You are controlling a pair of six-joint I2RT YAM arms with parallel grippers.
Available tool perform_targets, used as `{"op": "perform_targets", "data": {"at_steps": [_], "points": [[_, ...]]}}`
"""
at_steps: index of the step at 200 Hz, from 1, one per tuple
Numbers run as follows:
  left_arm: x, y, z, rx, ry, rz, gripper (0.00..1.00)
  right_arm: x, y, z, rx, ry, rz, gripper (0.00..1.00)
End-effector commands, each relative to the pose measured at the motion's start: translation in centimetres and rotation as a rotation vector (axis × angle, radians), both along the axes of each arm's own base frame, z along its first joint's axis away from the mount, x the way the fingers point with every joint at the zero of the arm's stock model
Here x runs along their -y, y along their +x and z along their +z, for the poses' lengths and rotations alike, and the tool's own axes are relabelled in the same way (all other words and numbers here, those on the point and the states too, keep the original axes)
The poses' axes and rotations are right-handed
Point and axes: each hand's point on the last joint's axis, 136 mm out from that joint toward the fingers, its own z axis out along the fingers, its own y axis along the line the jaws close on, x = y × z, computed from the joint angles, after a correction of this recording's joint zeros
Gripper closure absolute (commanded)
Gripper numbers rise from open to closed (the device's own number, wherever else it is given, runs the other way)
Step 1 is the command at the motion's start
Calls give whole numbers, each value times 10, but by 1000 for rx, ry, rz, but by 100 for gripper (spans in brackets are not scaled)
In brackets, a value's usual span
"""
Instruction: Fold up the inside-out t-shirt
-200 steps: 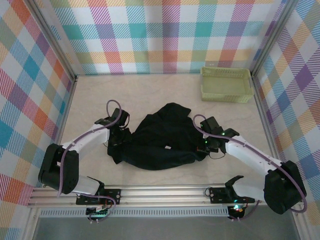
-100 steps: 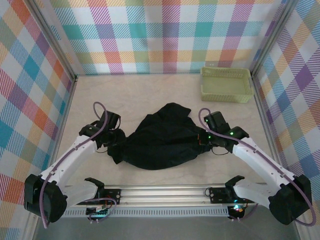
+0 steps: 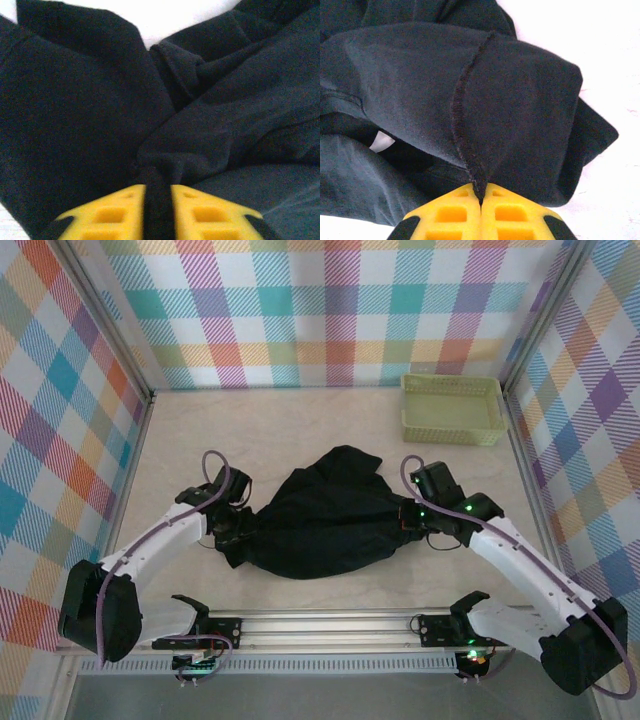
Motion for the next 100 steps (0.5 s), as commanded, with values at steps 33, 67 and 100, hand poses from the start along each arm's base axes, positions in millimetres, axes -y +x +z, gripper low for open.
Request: {"op": "perform_targets", "data": {"at_steps": [33,67,100], "points": [[-15,41,119,367,43,35,100,10,22,107,246,-45,20,100],[-39,40,286,838,-6,111,100,5,31,235,510,22,64,100],[-53,6,398,1174,-148,154,100,2,9,346,742,152,125,100]]}}
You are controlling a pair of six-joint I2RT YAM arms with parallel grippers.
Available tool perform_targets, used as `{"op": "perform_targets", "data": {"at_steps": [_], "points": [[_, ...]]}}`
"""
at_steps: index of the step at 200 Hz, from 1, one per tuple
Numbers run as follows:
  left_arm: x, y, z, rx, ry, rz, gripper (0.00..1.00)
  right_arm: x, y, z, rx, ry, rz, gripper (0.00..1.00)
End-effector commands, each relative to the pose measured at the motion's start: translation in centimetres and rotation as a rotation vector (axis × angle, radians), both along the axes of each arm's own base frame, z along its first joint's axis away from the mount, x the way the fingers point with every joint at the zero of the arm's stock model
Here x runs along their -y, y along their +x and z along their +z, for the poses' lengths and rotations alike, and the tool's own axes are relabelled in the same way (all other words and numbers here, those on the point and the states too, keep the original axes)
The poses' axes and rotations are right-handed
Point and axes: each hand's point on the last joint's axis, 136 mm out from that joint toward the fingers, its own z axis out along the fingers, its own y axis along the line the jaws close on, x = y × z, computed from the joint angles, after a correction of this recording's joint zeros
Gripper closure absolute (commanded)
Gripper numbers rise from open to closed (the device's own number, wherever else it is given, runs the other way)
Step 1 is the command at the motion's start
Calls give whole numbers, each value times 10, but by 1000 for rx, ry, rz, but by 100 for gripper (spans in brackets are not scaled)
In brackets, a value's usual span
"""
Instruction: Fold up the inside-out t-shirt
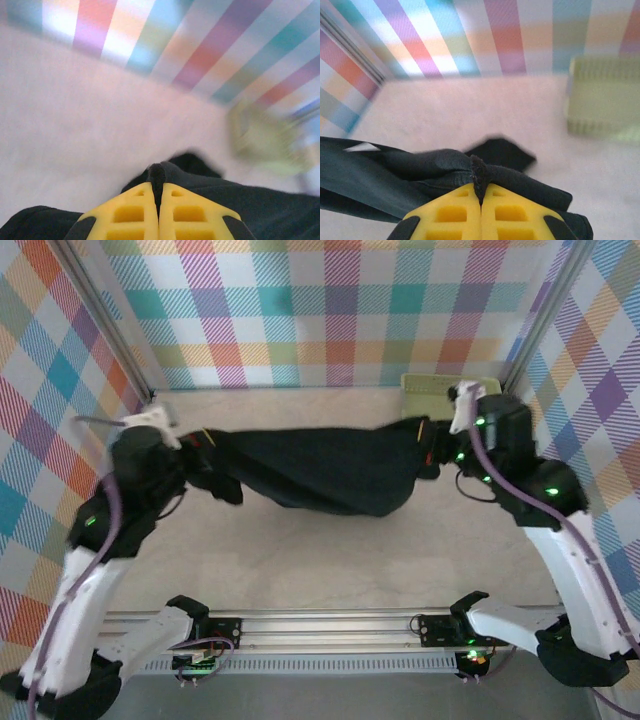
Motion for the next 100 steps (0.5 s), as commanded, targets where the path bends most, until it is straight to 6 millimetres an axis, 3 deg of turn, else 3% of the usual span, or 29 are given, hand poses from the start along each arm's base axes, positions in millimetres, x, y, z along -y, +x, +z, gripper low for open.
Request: {"op": "perform_targets", "data": {"at_steps": [1,13,31,69,100], "points": [[-19,-24,57,193,-21,39,100,4,-22,61,143,18,65,100],[-20,-34,78,259,-56,23,100,4,-36,92,218,64,99,100],[-21,-50,101,335,-89,-5,100,3,-53,121,300,111,156,100],[-24,-90,147,491,-141,-76,100,1,-87,161,420,188,257,100],[-21,-106,178,572,-172,-129,100,-2,-111,197,522,255,340,100]]}}
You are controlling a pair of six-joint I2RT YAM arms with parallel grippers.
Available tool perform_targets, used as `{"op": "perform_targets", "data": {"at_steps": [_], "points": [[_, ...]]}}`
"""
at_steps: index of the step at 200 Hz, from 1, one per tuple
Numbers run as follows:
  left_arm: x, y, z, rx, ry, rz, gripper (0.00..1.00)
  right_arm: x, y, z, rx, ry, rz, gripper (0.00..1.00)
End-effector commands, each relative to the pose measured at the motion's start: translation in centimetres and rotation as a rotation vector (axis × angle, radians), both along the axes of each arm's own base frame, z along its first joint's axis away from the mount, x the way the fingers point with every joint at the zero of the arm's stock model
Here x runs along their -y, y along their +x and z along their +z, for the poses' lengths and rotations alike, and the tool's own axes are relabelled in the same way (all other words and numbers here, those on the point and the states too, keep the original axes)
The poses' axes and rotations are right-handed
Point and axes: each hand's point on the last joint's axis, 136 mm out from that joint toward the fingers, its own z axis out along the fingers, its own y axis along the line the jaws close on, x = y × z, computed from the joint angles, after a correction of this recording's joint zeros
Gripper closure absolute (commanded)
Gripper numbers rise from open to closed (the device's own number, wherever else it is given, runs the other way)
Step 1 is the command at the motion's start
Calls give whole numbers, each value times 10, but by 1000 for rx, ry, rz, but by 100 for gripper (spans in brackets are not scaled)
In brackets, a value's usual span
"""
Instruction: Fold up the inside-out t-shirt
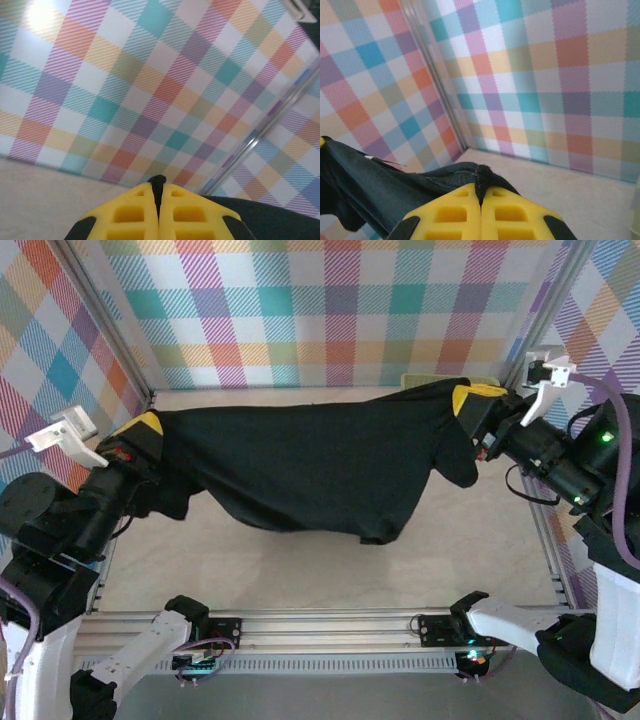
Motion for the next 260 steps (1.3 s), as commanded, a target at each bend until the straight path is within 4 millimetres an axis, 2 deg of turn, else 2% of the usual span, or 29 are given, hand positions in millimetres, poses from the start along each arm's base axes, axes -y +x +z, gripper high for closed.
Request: {"op": "perform_targets", "data": {"at_steps": [1,22,40,51,62,76,95,118,155,180,188,191,197,200,206,210,211,215,216,217,220,223,234,236,245,249,251,260], "points": [[-4,-33,54,182,-42,-47,100,-1,-29,46,153,74,88,100],[-6,-31,66,198,-45,-29,100,5,-31,64,208,92,62,100],[-6,-17,68,188,-26,2,100,7,-18,68,231,77,9,100],[-3,3,62,143,-1,33,100,7,-3,65,229,56,-34,100],[4,30,49,84,44,62,100,4,25,54,207,15,-97,100],[10,71,23,-19,106,118,100,-4,61,35,173,-48,-161,100],[16,127,-18,-157,197,213,100,-18,119,-3,111,-152,-249,100],[22,191,-75,-312,318,309,100,-37,188,-63,27,-279,-322,100],[32,282,-180,-519,414,357,100,-55,295,-185,-180,-389,-363,100],[26,339,-252,-658,432,373,100,-61,360,-264,-301,-440,-375,100],[24,358,-275,-695,440,371,94,-61,380,-289,-338,-458,-382,100],[23,365,-281,-704,441,372,90,-62,388,-292,-341,-458,-383,99],[19,379,-294,-730,448,380,83,-61,403,-312,-375,-478,-386,89],[18,386,-300,-743,452,383,82,-61,411,-312,-376,-475,-391,83],[13,399,-311,-773,457,388,80,-59,424,-328,-411,-491,-398,73],[11,407,-317,-788,456,388,76,-57,431,-327,-415,-490,-408,67],[10,408,-314,-789,453,388,75,-57,433,-333,-426,-497,-409,65],[7,413,-330,-831,464,381,72,-55,441,-329,-421,-492,-421,58],[7,415,-327,-829,461,381,70,-54,441,-335,-434,-500,-422,56],[6,417,-327,-831,460,381,68,-52,442,-330,-426,-494,-427,54],[5,420,-332,-851,463,374,62,-52,446,-337,-440,-504,-432,49],[4,424,-328,-853,458,371,57,-49,448,-340,-450,-510,-439,44],[0,426,-320,-867,457,372,42,-47,450,-327,-428,-504,-450,35],[-1,425,-323,-879,462,372,39,-47,449,-325,-426,-504,-449,34],[-1,422,-312,-871,467,369,29,-47,442,-318,-428,-506,-437,31],[0,420,-309,-871,468,358,27,-48,438,-313,-431,-505,-429,29],[1,418,-306,-870,467,352,25,-48,437,-320,-447,-514,-424,29],[2,409,-298,-875,457,333,23,-49,423,-309,-453,-508,-408,27]]}}
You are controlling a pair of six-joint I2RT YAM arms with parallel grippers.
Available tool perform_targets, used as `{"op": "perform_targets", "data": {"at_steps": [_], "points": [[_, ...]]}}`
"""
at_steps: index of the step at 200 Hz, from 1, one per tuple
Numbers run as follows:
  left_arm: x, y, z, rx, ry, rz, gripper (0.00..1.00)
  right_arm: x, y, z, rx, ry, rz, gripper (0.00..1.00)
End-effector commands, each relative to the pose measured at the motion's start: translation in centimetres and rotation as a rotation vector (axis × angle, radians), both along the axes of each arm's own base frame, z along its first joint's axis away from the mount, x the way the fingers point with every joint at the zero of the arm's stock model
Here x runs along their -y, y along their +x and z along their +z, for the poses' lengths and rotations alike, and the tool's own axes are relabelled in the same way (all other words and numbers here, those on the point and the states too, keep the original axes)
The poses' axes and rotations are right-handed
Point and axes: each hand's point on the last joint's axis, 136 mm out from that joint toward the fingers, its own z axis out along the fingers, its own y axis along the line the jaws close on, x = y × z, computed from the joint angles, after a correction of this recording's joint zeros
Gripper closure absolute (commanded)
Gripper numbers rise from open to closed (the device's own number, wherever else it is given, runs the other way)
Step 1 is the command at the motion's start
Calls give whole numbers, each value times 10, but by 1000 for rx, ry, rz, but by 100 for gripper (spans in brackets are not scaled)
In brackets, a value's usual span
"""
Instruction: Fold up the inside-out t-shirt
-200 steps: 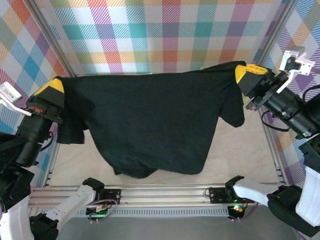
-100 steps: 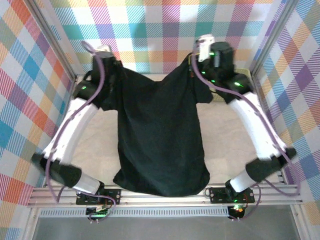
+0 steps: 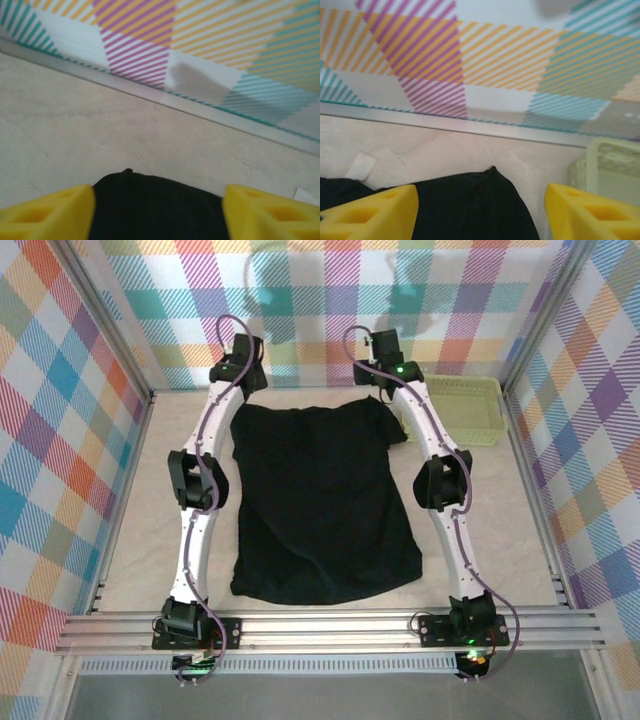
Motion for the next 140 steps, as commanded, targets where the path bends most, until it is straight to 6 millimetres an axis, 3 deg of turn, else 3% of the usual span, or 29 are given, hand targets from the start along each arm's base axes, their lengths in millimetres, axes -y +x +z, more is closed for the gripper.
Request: {"op": "perform_targets", "data": {"at_steps": [1,15,21,40,45,59,66,84,115,140], "points": [[-5,-41,53,-35,-26,-23,23,6,-40,71,29,17,15,27],[-4,-61,60,-55,-70,-18,21,4,-69,70,6,43,41,26],[-3,-72,54,-77,-91,-13,21,2,-83,73,6,66,55,26],[-1,-115,58,-81,-168,3,20,7,-133,74,-43,126,60,25],[0,-128,49,-101,-179,7,20,6,-146,77,-51,147,66,25],[3,-164,46,-96,-219,13,20,3,-186,69,-103,188,94,25],[5,-183,34,-120,-230,17,20,0,-205,65,-122,204,104,25],[11,-233,14,-148,-240,19,20,-6,-256,45,-198,250,142,25],[25,-313,-22,-215,-189,-40,19,-4,-344,-14,-369,258,145,25],[28,-362,-49,-280,-184,-88,20,1,-408,-61,-497,235,135,26]]}}
